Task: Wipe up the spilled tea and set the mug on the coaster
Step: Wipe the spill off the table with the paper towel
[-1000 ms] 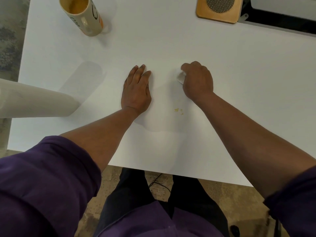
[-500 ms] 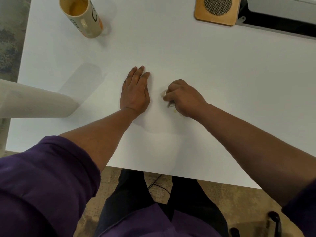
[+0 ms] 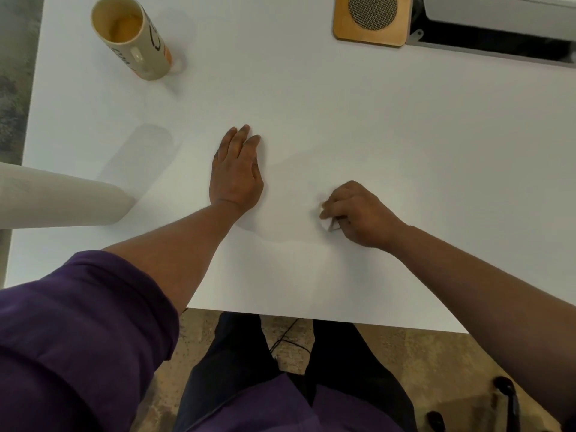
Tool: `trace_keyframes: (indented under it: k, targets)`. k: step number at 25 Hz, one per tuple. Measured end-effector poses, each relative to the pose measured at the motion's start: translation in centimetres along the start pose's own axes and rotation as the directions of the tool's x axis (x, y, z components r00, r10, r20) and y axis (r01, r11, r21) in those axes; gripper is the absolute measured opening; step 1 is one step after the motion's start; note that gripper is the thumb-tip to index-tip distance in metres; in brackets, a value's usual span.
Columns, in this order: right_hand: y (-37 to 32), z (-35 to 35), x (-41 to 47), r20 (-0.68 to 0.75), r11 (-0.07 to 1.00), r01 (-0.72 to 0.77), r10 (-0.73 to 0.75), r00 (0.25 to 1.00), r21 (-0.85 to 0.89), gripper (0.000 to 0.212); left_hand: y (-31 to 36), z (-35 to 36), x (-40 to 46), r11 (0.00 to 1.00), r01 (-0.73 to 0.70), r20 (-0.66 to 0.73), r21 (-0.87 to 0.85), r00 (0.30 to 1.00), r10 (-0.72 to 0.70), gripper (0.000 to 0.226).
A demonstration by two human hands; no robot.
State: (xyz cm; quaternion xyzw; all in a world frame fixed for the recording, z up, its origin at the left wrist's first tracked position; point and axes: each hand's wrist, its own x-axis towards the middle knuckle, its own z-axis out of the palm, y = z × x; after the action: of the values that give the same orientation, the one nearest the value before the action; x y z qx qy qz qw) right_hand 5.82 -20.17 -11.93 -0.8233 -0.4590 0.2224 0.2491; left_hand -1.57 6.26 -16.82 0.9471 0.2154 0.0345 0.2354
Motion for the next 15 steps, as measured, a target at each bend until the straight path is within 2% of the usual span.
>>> trace_keyframes:
  k: [1, 2, 3, 4, 6, 8, 11, 13, 15]
  targets:
    - [-0.3, -0.1, -0.4, -0.1, 0.973, -0.152, 0.171, 0.98, 0.176, 0.033, 0.1, 0.0, 0.0, 1.0, 0.0, 0.0, 0.002, 1.0, 0.0, 0.042]
    - [-0.5, -0.4, -0.4, -0.173, 0.886, -0.287, 0.367, 0.914, 0.365, 0.03, 0.1, -0.1, 0.0, 1.0, 0.0, 0.003, 0.003, 1.0, 0.0, 0.042]
    - [-0.5, -0.8, -0.4, -0.209, 0.773, -0.362, 0.527, 0.824, 0.522, 0.024, 0.0, -0.1, 0.0, 1.0, 0.001, 0.007, 0.005, 1.0, -0.001, 0.042]
    - [-0.4, -1.2, -0.2, -0.231, 0.691, -0.389, 0.624, 0.746, 0.61, 0.019, 0.0, -0.1, 0.0, 1.0, 0.003, 0.011, 0.006, 1.0, -0.003, 0.042]
    - [-0.2, -1.9, 0.2, -0.283, 0.648, -0.401, 0.693, 0.663, 0.648, 0.014, 0.0, -0.1, 0.0, 1.0, 0.007, 0.016, 0.009, 1.0, -0.007, 0.043]
    - [-0.3, -2.2, 0.4, -0.309, 0.635, -0.401, 0.716, 0.626, 0.661, 0.021, 0.1, -0.2, 0.0, 1.0, 0.007, 0.019, 0.006, 1.0, -0.007, 0.043]
    - [-0.4, -1.3, 0.3, -0.256, 0.529, -0.41, 0.791, 0.555, 0.743, 0.034, 0.1, -0.1, 0.0, 1.0, 0.006, 0.02, 0.01, 1.0, -0.006, 0.042]
    - [-0.3, -1.2, 0.4, -0.193, 0.415, -0.404, 0.853, 0.486, 0.815, 0.035, 0.1, -0.1, 0.0, 1.0, 0.004, 0.016, 0.014, 1.0, -0.004, 0.042]
    - [0.0, -1.1, 0.3, -0.141, 0.359, -0.398, 0.865, 0.482, 0.844, 0.028, 0.0, -0.1, 0.1, 1.0, -0.001, 0.007, 0.013, 1.0, 0.001, 0.042]
